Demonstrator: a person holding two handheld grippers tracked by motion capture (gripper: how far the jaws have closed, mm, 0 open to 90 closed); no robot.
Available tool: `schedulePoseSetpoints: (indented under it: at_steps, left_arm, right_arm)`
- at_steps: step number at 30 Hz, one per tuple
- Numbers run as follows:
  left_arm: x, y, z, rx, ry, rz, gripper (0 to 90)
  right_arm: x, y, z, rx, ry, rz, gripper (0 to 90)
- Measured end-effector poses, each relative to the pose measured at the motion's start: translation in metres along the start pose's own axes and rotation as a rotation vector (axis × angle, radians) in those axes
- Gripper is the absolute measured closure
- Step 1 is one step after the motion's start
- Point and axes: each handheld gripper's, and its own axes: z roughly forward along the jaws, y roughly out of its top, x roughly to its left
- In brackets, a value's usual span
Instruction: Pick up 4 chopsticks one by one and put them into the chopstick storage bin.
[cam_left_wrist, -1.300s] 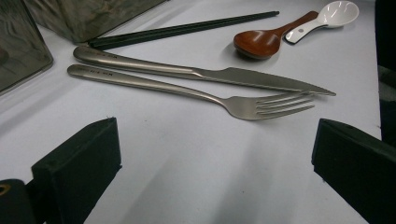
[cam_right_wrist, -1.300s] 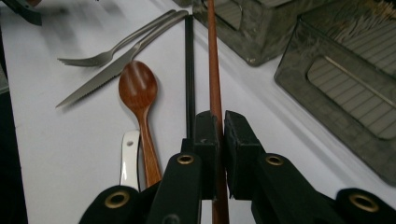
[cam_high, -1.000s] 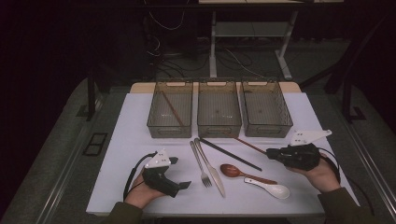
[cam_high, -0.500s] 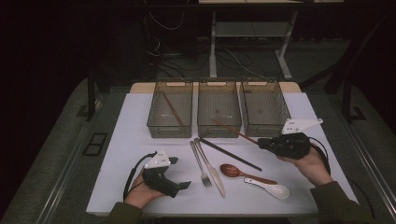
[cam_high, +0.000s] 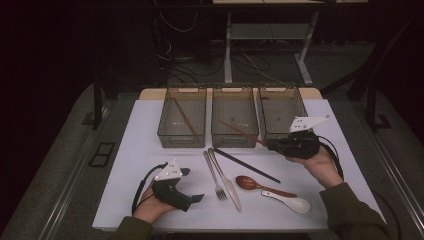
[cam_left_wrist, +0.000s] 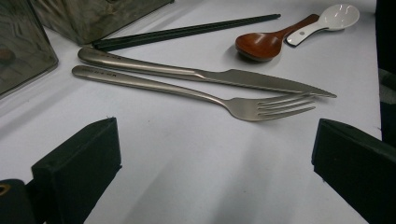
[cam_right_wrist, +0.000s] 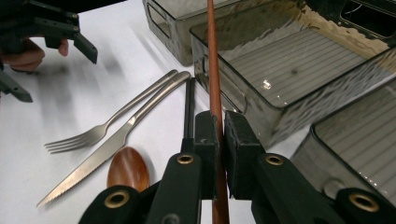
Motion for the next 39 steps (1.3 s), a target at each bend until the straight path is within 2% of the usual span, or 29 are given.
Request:
schedulePoseSetpoints:
  at_steps: [15, 27, 39]
  left_arm:
    - [0.0, 0.0, 0.0, -0.001, 0.002, 0.004, 0.2]
    - [0.001, 0.0, -0.001, -0.012, -0.001, -0.012, 0.2]
    - [0.0, 0.0, -0.002, -0.011, 0.001, -0.005, 0.2]
  right_arm:
    - [-0.004, 0.034, 0.028, 0.019, -0.014, -0.008, 83.8]
    - [-0.008, 0.061, 0.052, 0.038, -0.001, 0.016, 83.8]
    - [-0.006, 0.09, 0.079, 0.072, -0.024, 0.014, 83.8]
